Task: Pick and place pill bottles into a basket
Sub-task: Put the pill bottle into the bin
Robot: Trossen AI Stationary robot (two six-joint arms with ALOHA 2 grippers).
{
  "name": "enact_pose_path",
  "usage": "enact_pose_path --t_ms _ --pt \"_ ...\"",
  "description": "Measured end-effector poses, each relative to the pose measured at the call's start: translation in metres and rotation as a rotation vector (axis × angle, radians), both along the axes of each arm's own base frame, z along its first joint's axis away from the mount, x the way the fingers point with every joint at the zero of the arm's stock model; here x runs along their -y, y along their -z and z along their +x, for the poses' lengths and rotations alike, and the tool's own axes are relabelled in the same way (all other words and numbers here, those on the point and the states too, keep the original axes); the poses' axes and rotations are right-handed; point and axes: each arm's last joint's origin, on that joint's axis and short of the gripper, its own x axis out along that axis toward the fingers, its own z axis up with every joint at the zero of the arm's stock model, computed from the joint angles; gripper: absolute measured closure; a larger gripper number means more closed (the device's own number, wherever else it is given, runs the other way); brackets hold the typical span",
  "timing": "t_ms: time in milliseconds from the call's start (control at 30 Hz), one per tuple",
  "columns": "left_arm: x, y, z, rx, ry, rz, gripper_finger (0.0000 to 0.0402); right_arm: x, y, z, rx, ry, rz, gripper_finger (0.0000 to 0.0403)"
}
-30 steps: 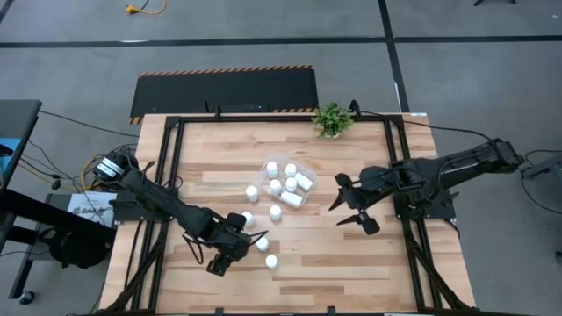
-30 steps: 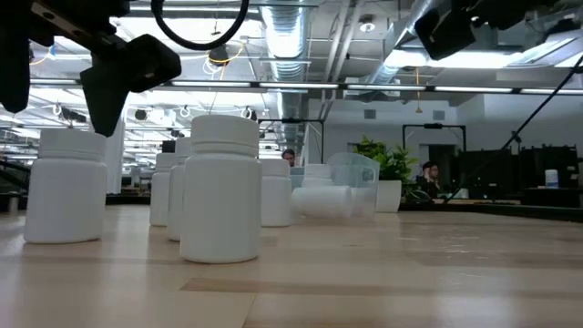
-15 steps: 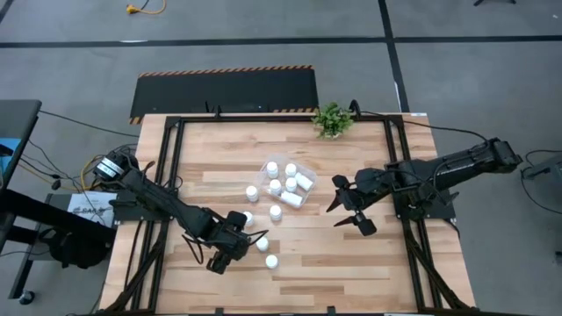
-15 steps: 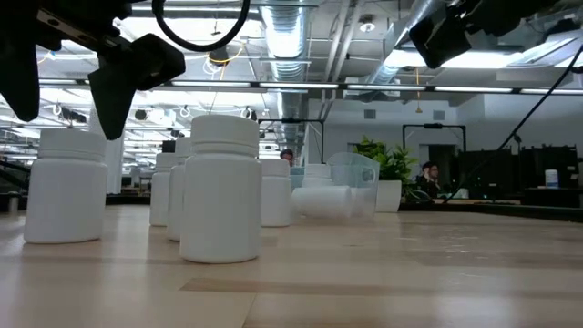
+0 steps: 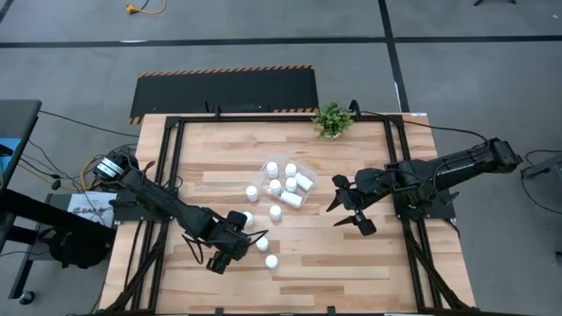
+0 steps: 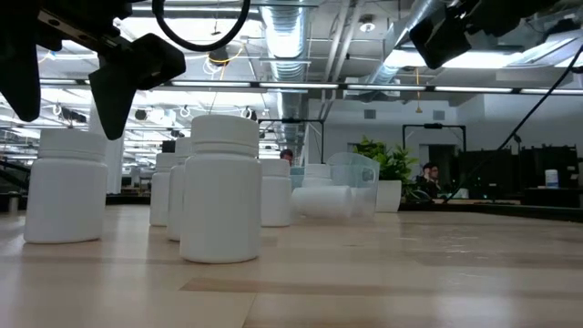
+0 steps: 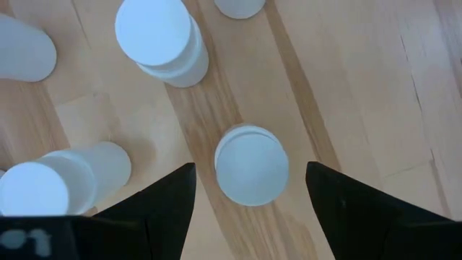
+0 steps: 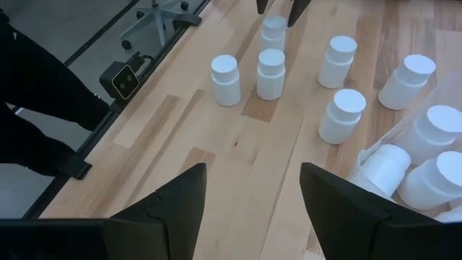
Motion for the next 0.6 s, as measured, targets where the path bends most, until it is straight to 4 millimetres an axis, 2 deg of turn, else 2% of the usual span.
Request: enact_pose_path --t_ms 367,600 --pt "0.0000 -0.0001 0.0000 0.001 -0.004 0.000 0.0150 0.0004 0.0000 0.0000 -0.004 0.006 0.005 0.0184" --pt "0.0016 0.0084 0.0056 -0.016 -0.005 -0.013 0.0150 0.0006 0.0012 -0.0010 -0.019 0.007 0.002 0.0184"
